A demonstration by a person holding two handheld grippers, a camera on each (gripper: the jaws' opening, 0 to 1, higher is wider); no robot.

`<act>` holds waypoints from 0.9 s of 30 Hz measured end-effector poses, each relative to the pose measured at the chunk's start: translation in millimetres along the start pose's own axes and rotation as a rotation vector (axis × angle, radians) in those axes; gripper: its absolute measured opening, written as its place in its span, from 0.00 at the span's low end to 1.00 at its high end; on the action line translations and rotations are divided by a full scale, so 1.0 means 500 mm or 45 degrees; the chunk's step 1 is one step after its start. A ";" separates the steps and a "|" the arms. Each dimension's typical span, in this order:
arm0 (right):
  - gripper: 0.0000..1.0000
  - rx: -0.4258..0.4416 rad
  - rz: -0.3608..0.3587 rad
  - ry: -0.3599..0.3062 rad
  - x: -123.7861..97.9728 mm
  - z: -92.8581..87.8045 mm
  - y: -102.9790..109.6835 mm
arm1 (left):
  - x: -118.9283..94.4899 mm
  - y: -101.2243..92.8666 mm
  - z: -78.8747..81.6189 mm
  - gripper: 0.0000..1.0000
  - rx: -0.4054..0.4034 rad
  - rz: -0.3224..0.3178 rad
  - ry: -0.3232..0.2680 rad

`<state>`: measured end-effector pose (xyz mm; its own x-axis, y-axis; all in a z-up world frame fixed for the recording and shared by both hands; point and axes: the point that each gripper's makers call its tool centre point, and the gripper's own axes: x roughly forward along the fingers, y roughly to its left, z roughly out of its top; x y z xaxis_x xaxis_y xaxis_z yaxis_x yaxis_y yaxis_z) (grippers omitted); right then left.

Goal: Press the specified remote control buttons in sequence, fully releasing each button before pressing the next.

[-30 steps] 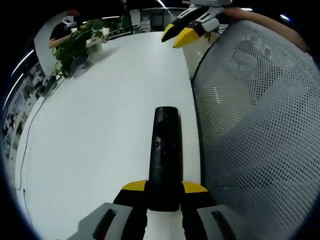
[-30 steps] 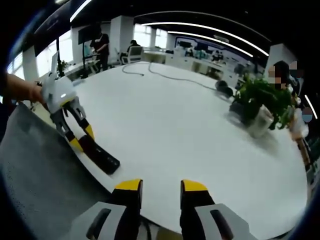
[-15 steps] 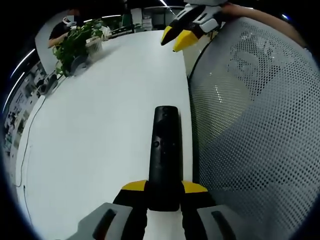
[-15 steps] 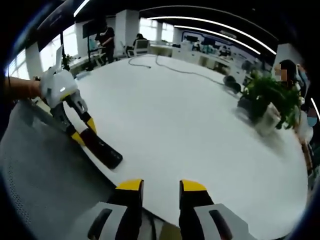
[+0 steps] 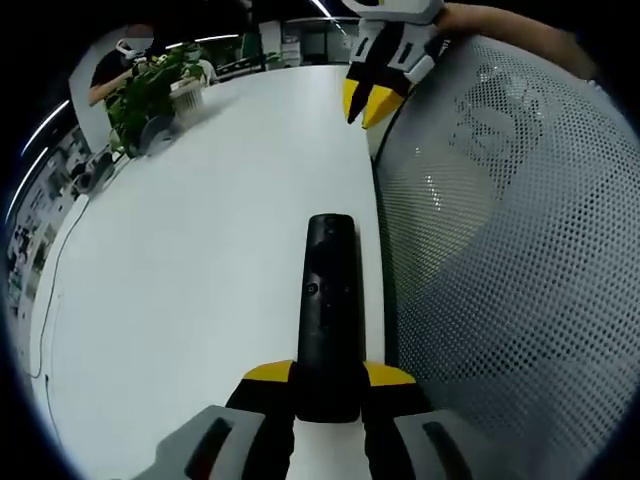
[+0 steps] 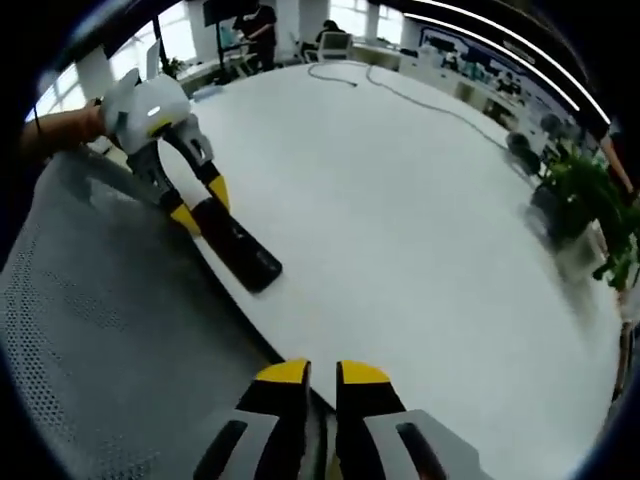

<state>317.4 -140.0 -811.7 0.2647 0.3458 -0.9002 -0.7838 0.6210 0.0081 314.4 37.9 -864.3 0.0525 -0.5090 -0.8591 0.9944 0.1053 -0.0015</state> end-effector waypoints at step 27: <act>0.00 -0.239 0.241 0.014 0.132 0.102 0.103 | -0.001 -0.001 -0.001 0.25 0.038 -0.038 -0.052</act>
<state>323.3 -49.3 -848.5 0.0985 0.4350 -0.8950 -0.9094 0.4046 0.0966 314.0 38.3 -864.1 0.0256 -0.5462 -0.8372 0.9979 0.0641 -0.0113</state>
